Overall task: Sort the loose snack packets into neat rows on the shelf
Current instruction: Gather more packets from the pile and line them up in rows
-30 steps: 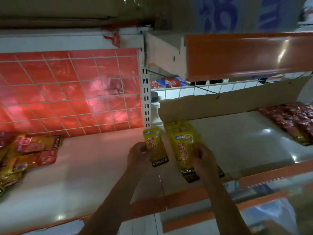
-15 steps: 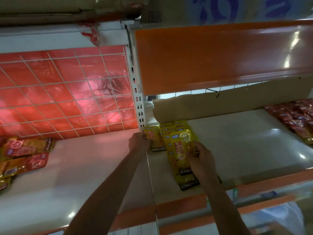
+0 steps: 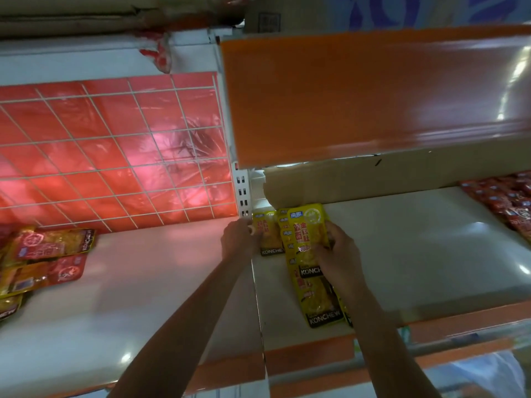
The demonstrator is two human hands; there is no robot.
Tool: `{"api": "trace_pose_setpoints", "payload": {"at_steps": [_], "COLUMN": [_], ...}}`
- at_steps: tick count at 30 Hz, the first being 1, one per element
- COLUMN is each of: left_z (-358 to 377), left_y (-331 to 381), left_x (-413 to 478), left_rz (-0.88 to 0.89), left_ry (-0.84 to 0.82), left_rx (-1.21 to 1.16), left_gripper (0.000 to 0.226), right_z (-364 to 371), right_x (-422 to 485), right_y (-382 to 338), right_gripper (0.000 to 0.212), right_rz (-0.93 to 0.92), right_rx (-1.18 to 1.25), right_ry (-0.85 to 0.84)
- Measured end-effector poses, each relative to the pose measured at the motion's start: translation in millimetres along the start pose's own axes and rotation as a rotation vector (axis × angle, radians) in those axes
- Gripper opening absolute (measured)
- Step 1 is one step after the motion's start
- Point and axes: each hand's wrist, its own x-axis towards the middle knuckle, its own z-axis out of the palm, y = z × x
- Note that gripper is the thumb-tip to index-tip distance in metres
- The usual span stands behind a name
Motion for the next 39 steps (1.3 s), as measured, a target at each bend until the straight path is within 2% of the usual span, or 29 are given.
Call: {"api": "trace_pose_setpoints", "payload": {"at_steps": [2,4,7,9,11,15,19,23,31,39], "left_z": [-6.1,-13.4,-20.2,-22.6,-23.9,-19.6,-12.0,-4.2,-5.8,-10.1], "left_y": [5.4,13.1,19.7,15.4,4.8,-19.2,-20.9,-15.0,-13.7,-11.9], "left_x": [-10.3,-23.1,-38.0,-39.4,-35.5,-23.5,-24.0,-23.7,-24.1,-30.2], "left_rz": [0.036,0.035,-0.001,-0.009,-0.077,-0.179,-0.155,-0.138,-0.007,0.031], "left_ry": [-0.008,-0.143,-0.354,-0.349,-0.259,-0.115,-0.142,-0.141,-0.171,-0.146], "left_rx": [-0.13,-0.369,-0.63,-0.677,-0.693,-0.534,-0.39,-0.368,-0.044,0.08], "left_gripper": [0.029,0.021,0.007,0.016,0.018,0.015,0.025,0.038,0.031,0.021], "right_z": [5.6,14.7,28.9,35.8,39.1,37.3,34.0,32.9,32.3,41.3], "right_x": [4.4,9.4,13.9,15.5,16.2,17.6,14.4,12.9,7.8,2.8], "right_y": [-4.5,-9.6,-18.3,-21.7,-22.9,-14.1,-9.5,-9.7,-6.1,-10.9], "right_gripper": [0.044,0.049,0.041,0.033,0.036,0.043,0.045,0.046,0.041,0.039], "right_rz": [0.014,0.018,-0.015,-0.046,-0.06,-0.063,-0.092,-0.101,-0.121,-0.176], "right_rx": [0.014,0.051,0.074,0.035,-0.028,-0.146,-0.176,-0.232,-0.291,-0.311], "right_ry": [-0.002,0.005,-0.029,-0.09,-0.133,-0.079,-0.054,-0.056,-0.072,-0.082]}}
